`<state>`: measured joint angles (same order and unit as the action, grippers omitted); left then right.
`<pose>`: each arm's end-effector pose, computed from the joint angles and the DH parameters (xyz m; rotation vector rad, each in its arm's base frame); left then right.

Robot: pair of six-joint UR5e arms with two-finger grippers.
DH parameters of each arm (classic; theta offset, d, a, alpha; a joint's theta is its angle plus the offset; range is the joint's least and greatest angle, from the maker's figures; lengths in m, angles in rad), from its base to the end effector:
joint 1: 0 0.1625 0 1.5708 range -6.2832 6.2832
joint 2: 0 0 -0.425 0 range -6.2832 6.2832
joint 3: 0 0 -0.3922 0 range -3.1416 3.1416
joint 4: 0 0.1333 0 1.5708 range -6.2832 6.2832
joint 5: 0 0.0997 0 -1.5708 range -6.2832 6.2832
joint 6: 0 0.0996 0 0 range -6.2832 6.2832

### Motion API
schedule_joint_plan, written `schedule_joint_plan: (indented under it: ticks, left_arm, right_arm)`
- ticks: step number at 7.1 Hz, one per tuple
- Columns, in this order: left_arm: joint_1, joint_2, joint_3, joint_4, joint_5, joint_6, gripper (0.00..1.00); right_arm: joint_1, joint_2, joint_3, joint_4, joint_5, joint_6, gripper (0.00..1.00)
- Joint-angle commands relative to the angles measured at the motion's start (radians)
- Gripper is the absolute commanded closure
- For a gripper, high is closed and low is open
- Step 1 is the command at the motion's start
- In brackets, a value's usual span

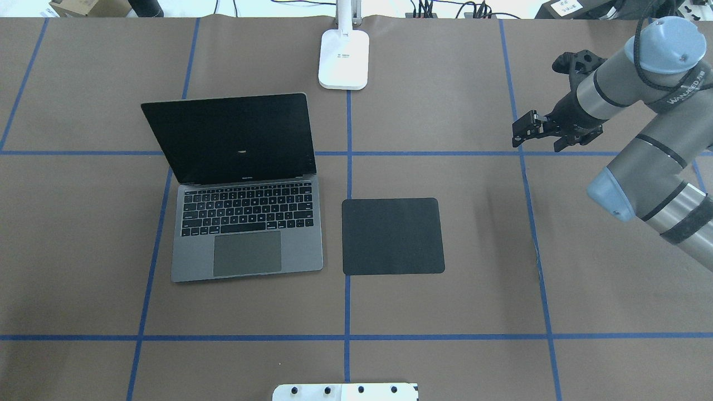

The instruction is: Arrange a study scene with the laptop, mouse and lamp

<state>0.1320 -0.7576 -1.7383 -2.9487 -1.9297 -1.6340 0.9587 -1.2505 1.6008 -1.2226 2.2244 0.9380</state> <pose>0.1527 -0.0789 0.6933 -0.4120 0.6880 0.1964 -0.3021 -0.5569 0.4277 0.0424 -0.9165 0.0746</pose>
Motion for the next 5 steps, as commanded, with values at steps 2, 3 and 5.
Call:
schedule_joint_plan:
  ticks: [2,3,5]
  left_arm:
    - [0.09,-0.038,0.022,-0.041,0.041,-0.103,0.0]
    - [0.172,-0.042,0.022,-0.053,0.101,-0.169,0.0]
    - [0.205,-0.032,0.023,-0.072,0.118,-0.184,0.0]
  right_arm:
    - [-0.006,-0.013,0.01,0.0,-0.003,0.001,0.01]
    - [-0.009,-0.015,0.01,0.0,-0.003,0.001,0.01]
    - [-0.014,-0.02,0.011,0.0,-0.018,0.001,0.01]
